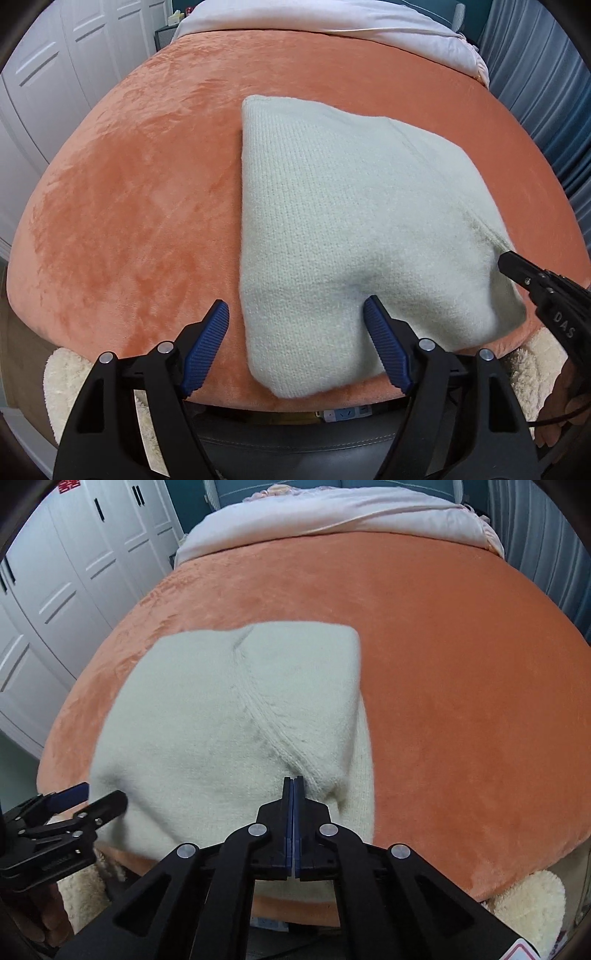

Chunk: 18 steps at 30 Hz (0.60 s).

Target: Fold small clothes

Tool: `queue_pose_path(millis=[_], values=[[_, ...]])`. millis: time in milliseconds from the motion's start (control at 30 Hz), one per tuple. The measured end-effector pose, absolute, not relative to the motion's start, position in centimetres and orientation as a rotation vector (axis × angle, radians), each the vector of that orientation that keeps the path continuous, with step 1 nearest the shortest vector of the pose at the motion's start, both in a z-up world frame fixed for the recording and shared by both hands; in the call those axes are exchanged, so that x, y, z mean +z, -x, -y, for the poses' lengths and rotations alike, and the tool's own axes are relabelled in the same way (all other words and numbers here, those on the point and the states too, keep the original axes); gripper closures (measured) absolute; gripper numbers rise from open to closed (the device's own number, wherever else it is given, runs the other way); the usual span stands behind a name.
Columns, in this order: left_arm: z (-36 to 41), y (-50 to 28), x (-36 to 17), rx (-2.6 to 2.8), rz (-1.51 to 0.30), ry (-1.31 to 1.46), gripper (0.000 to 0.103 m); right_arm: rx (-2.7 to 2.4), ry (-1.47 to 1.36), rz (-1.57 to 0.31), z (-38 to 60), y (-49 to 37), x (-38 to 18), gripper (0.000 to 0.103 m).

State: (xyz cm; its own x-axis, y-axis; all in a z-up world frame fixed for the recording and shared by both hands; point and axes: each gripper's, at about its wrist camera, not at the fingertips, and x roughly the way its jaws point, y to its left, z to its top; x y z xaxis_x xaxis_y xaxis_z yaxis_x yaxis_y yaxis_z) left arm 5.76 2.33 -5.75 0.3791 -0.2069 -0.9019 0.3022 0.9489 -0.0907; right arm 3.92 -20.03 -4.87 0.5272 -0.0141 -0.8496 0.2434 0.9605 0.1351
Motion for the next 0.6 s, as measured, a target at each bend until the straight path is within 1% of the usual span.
queue_pose_path(millis=[67, 133, 200, 300, 400, 467, 500, 600], values=[[-2.1, -5.6, -5.8, -0.327, -1.14, -0.103, 0.029, -0.173, -0.19, -1.029, 20.0, -4.4, -5.9, 0.103], [-1.8, -5.4, -5.8, -0.32, -1.139, -0.118, 0.03, -0.174, -0.184, -1.059, 20.4, -4.8, -8.2, 0.103], [-1.6, -5.1, -5.4, -0.311, -1.126, -0.139, 0.03, -0.178, -0.194, -1.051, 20.2, -4.8, -7.5, 0.103], [-1.5, -4.6, -5.1, -0.301, -1.113, -0.153, 0.029, -0.159, -0.28, -1.019, 20.4, -4.2, -5.6, 0.103], [-1.3, -4.1, -4.8, -0.292, -1.095, -0.162, 0.025, -0.169, -0.314, -0.984, 20.4, -2.1, -4.2, 0.1], [-1.0, -3.5, -4.5, -0.29, -1.072, -0.176, 0.022, -0.176, -0.328, -0.973, 19.9, -0.5, -4.0, 0.094], [-0.8, -3.2, -4.3, -0.287, -1.059, -0.187, 0.019, -0.184, -0.332, -0.972, 20.0, -0.1, -3.9, 0.093], [-0.2, -2.3, -3.9, -0.277, -1.026, -0.22, 0.016, -0.199, -0.354, -0.971, 19.6, 1.6, -4.2, 0.091]])
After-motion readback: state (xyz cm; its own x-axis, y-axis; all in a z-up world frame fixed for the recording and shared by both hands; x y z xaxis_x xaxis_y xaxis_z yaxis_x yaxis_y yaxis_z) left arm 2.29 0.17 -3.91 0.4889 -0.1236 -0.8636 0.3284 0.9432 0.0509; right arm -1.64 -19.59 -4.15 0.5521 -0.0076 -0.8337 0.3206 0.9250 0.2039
